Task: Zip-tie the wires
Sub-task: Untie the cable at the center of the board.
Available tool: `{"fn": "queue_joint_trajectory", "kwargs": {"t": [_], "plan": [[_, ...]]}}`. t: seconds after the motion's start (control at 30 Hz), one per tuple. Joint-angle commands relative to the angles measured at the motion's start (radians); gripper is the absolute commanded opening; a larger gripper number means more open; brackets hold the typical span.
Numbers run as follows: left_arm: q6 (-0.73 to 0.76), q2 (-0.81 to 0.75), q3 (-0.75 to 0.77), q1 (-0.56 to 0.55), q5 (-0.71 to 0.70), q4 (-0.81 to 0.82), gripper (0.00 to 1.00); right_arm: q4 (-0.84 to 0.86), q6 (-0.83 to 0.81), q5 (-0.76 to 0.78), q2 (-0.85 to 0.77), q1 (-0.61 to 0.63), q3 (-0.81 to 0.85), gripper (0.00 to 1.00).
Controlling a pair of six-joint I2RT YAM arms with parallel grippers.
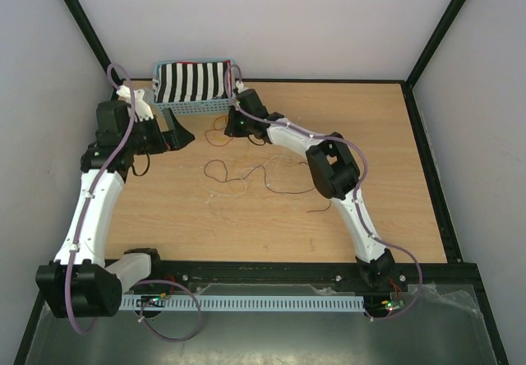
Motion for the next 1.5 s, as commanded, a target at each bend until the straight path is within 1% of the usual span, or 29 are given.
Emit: {"fn": "queue_joint_trajectory", "kwargs": {"t": [0.0,0.03,0.13,0.3,0.4,0.53,0.67,0.83,1.03,1.17,1.47], "plan": [[0.013,0.0,0.037,0.01,0.025,0.007,0.97,-0.024,-0.011,-0.004,0.008,0.0,0.085,0.23],[0.013,0.003,0.037,0.014,0.027,0.008,0.97,-0.039,-0.022,0.0,-0.002,0.0,0.097,0.16],[0.01,0.015,0.054,0.026,0.046,0.009,0.97,-0.071,-0.062,0.025,-0.058,0.0,0.119,0.0],[0.018,0.063,0.122,0.036,0.097,0.011,0.97,-0.118,-0.178,0.102,-0.194,0.0,0.173,0.0],[0.027,0.107,0.176,0.035,0.142,0.023,0.98,-0.129,-0.232,0.124,-0.259,0.0,0.216,0.0],[0.02,0.149,0.206,0.036,0.22,0.12,0.98,-0.135,-0.288,0.159,-0.332,-0.002,0.265,0.0],[0.004,0.202,0.236,0.033,0.231,0.197,0.98,-0.134,-0.335,0.182,-0.378,-0.008,0.339,0.0],[0.022,0.276,0.292,0.001,0.223,0.253,0.98,-0.134,-0.367,0.185,-0.409,-0.022,0.393,0.0],[0.031,0.376,0.32,-0.066,0.193,0.389,0.98,-0.133,-0.381,0.176,-0.391,-0.046,0.434,0.0],[0.032,0.472,0.37,-0.121,0.184,0.41,0.99,-0.134,-0.358,0.145,-0.356,-0.071,0.471,0.0],[0.077,0.651,0.406,-0.229,0.1,0.463,0.99,-0.133,-0.349,0.121,-0.372,-0.074,0.472,0.0]]}}
